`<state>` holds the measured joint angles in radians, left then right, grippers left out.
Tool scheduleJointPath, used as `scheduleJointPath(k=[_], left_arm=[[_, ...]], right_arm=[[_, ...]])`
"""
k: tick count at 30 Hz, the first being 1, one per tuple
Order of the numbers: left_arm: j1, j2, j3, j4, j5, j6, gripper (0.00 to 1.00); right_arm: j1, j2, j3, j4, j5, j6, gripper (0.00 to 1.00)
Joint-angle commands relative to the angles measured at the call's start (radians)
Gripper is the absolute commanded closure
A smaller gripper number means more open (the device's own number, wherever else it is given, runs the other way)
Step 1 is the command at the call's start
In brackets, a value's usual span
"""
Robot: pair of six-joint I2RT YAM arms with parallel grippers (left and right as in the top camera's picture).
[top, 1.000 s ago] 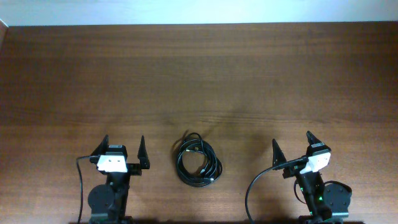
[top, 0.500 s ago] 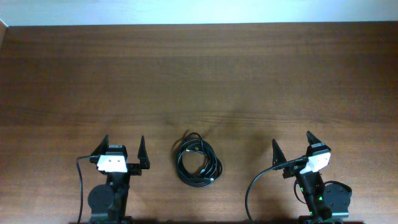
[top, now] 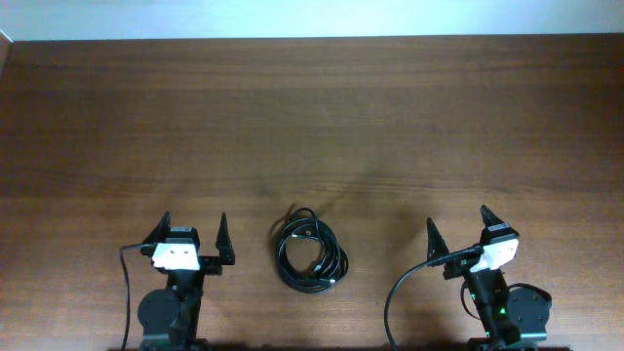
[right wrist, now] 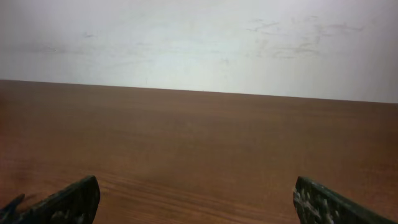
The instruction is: Untangle cables
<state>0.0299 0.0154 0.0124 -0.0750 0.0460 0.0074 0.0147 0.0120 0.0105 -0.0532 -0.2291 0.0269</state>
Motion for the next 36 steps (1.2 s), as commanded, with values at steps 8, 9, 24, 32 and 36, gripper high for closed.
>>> scheduleJointPath(k=[8, 9, 24, 32, 36], left_arm=[[-0.004, -0.01, -0.003, -0.002, 0.018, 0.016, 0.01], [-0.004, -0.01, -0.003, -0.002, 0.019, 0.016, 0.01], [-0.004, 0.008, 0.263, -0.065, 0.272, -0.022, 0.01], [-0.004, 0.257, 0.863, -0.661, 0.376, -0.239, 0.01], [-0.004, 0.266, 0.876, -0.633, 0.526, -0.246, 0.01]], right_arm=[[0.005, -0.006, -0.005, -0.004, -0.002, 0.008, 0.01], [0.005, -0.006, -0.005, -0.004, -0.002, 0.008, 0.01], [0.005, 0.058, 0.469, -0.33, -0.179, 0.169, 0.01], [0.005, 0.429, 0.957, -0.903, -0.449, 0.248, 0.01], [0.005, 0.491, 0.945, -0.924, -0.64, 0.211, 0.01]])
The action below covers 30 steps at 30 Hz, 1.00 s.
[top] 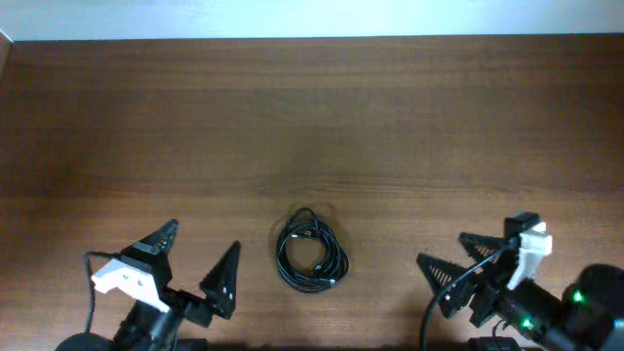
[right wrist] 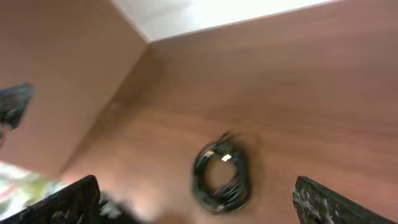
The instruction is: Untangle cables
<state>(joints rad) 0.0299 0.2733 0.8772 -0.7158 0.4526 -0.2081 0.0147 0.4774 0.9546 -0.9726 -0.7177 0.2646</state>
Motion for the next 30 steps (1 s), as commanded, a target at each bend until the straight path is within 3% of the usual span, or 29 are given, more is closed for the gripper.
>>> scheduleJointPath(k=[1, 4, 6, 8, 11, 14, 15, 18, 21, 22, 23, 24, 28, 30], left_arm=[[-0.004, 0.016, 0.01, 0.0, 0.134, -0.03, 0.01], [-0.004, 0.092, 0.01, -0.114, 0.136, -0.025, 0.01], [-0.004, 0.188, 0.01, -0.175, 0.135, 0.044, 0.01], [-0.004, 0.314, 0.018, -0.183, 0.122, 0.117, 0.01], [-0.014, 0.519, 0.117, -0.217, 0.101, 0.178, 0.01], [-0.13, 0.724, 0.18, -0.371, 0.085, 0.331, 0.01], [-0.201, 0.826, 0.18, -0.397, -0.003, 0.335, 0.01], [-0.311, 1.001, 0.18, -0.316, -0.05, 0.388, 0.01], [-0.403, 1.142, 0.18, 0.013, -0.139, 0.508, 0.01], [-0.408, 1.152, 0.18, 0.056, -0.138, 0.559, 0.02], [-0.414, 1.17, 0.18, 0.109, -0.135, 0.675, 0.21], [-0.416, 1.191, 0.18, 0.135, -0.135, 0.757, 0.34], [-0.416, 1.277, 0.18, 0.135, -0.114, 1.018, 0.27], [-0.416, 1.329, 0.18, 0.123, -0.09, 1.068, 0.24]], right_arm=[[0.005, 0.048, 0.001, -0.007, -0.146, -0.059, 0.01], [0.005, 0.112, 0.001, -0.037, -0.077, -0.165, 0.01], [0.007, 0.228, 0.001, -0.118, -0.019, -0.354, 0.01], [0.026, 0.367, 0.001, -0.165, 0.027, -0.441, 0.01], [0.185, 0.557, 0.001, -0.073, 0.077, -0.446, 0.04], [0.377, 0.604, 0.018, 0.088, 0.265, -0.26, 0.08], [0.442, 0.575, 0.047, 0.131, 0.308, -0.214, 0.08], [0.571, 0.494, 0.113, 0.094, 0.433, -0.203, 0.08], [0.616, 0.397, 0.152, -0.096, 0.442, -0.208, 0.08], [0.616, 0.377, 0.155, -0.128, 0.441, -0.209, 0.09], [0.616, 0.347, 0.16, -0.174, 0.431, -0.233, 0.09], [0.616, 0.325, 0.162, -0.2, 0.427, -0.233, 0.09], [0.616, 0.285, 0.162, -0.215, 0.412, -0.231, 0.09], [0.615, 0.287, 0.162, -0.213, 0.413, -0.23, 0.09]])
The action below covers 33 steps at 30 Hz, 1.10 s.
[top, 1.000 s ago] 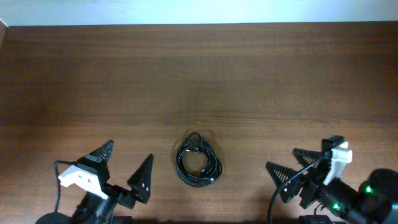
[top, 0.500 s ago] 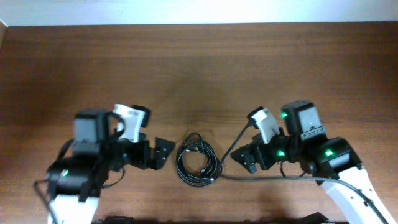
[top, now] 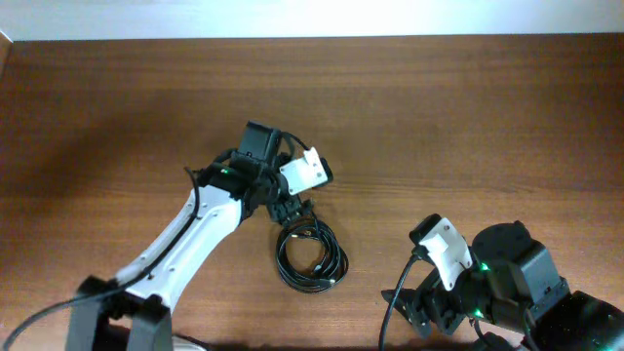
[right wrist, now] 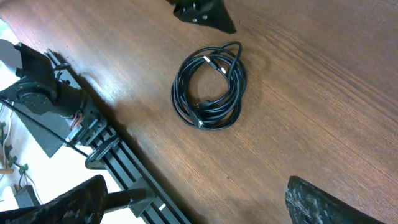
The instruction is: Untangle cables
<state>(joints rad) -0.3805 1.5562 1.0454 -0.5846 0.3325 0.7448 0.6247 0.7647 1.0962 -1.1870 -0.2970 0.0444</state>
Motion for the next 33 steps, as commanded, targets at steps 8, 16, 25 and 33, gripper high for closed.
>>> scheduleJointPath(k=[8, 16, 25, 33], left_arm=[[-0.006, 0.258, 0.012, -0.043, 0.117, 0.125, 0.28], [-0.006, 0.262, 0.012, 0.033, 0.116, 0.124, 0.4], [-0.006, 0.262, 0.012, 0.05, 0.117, 0.124, 0.97], [-0.006, -0.098, 0.224, -0.105, 0.117, -0.023, 1.0]], right_arm=[[0.005, 0.039, 0.021, 0.001, -0.005, -0.01, 0.08], [0.005, 0.073, 0.021, 0.002, -0.013, 0.017, 0.08], [0.005, 0.073, 0.02, 0.016, -0.013, 0.017, 0.08], [0.005, 0.148, 0.02, 0.061, -0.005, 0.017, 0.12]])
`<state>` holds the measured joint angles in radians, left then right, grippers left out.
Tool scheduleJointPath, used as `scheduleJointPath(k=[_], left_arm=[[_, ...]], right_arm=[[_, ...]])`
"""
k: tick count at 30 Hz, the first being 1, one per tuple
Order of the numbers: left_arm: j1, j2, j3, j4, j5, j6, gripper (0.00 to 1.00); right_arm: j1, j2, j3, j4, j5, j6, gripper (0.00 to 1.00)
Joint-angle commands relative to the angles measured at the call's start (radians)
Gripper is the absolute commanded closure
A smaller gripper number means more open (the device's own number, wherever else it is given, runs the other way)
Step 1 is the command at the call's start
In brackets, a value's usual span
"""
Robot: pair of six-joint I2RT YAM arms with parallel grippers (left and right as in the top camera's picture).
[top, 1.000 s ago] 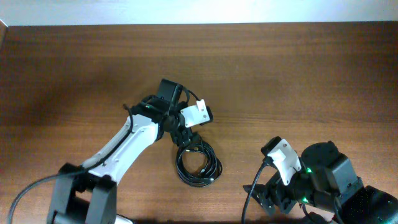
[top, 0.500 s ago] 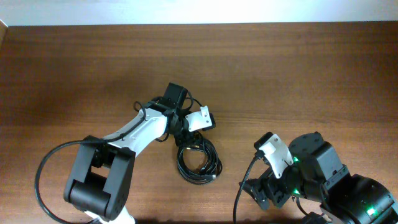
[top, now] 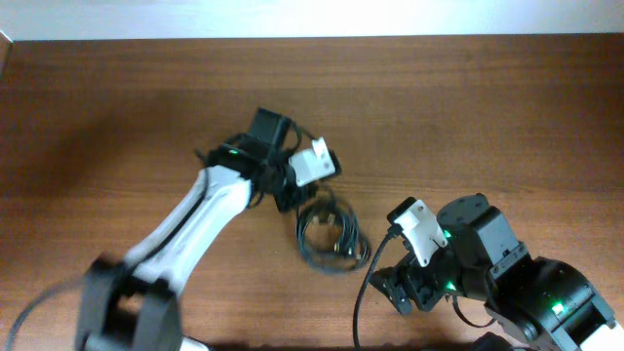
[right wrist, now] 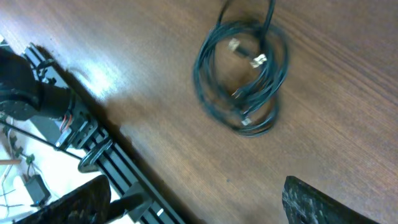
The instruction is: Untangle cables
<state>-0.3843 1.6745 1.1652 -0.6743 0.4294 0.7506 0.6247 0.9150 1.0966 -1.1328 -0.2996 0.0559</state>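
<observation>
A black cable coil (top: 331, 234) with small white-tipped plugs lies on the brown table near the middle front; the right wrist view shows it as a loose bundle (right wrist: 244, 76). My left gripper (top: 294, 198) sits at the coil's upper left edge, apparently shut on a loop that stretches up to it. My right gripper (top: 402, 290) hovers to the right of the coil, near the front edge. It is open (right wrist: 199, 208), both fingers wide apart, nothing between them.
The table's front edge runs diagonally through the right wrist view, with black rails and the left arm's base (right wrist: 59, 106) beyond it. The left arm's white link (top: 185, 229) stretches diagonally across the table's left half. A pale wall borders the far edge.
The coil has shifted a little to the right and back, and its shape has loosened, with a loop drawn towards the left gripper. The right gripper has moved closer to the coil, still open.
Both arms rested open at the front edge with the coil between them. Then both had lifted and turned. After that the left gripper was at the coil's far edge and the right looked down on it. Now the coil is displaced and the left holds a loop.
</observation>
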Motion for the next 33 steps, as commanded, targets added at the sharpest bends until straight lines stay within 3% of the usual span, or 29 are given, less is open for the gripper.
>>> scheduleJointPath(k=[1, 6, 11, 13, 14, 15, 18, 23, 30, 33], left_arm=[[-0.002, -0.34, 0.127, -0.015, 0.02, -0.029, 1.0], [-0.002, -0.636, 0.132, -0.033, 0.029, -0.062, 1.0], [-0.002, -0.523, 0.132, -0.089, 0.072, -0.062, 1.0], [-0.001, -0.404, 0.132, -0.03, -0.042, -0.068, 1.0], [0.001, -0.344, 0.132, 0.06, -0.098, -0.186, 1.0], [0.002, -0.33, 0.133, 0.128, -0.061, -0.267, 1.0], [0.001, -0.377, 0.134, 0.201, 0.114, -0.28, 1.0], [0.001, -0.482, 0.134, 0.161, 0.113, -0.309, 1.0], [0.001, -0.484, 0.134, 0.119, 0.105, -0.308, 1.0], [0.001, -0.484, 0.134, 0.117, 0.105, -0.308, 1.0]], right_arm=[[0.005, -0.003, 0.02, 0.014, -0.002, 0.005, 0.12], [0.005, -0.003, 0.02, 0.014, -0.003, 0.01, 0.12], [0.006, -0.003, 0.02, 0.015, -0.042, 0.025, 0.14], [0.006, -0.003, 0.02, 0.014, -0.063, 0.03, 0.14], [0.006, -0.002, 0.02, 0.014, -0.063, 0.031, 0.14], [0.006, -0.002, 0.02, 0.014, -0.063, 0.031, 0.14], [0.006, -0.002, 0.02, 0.026, -0.062, 0.027, 0.15], [0.005, 0.048, 0.019, 0.264, 0.167, 0.03, 0.12], [0.006, 0.287, 0.019, 0.363, 0.086, 0.031, 0.16], [0.006, 0.29, 0.019, 0.409, 0.016, 0.031, 0.19]])
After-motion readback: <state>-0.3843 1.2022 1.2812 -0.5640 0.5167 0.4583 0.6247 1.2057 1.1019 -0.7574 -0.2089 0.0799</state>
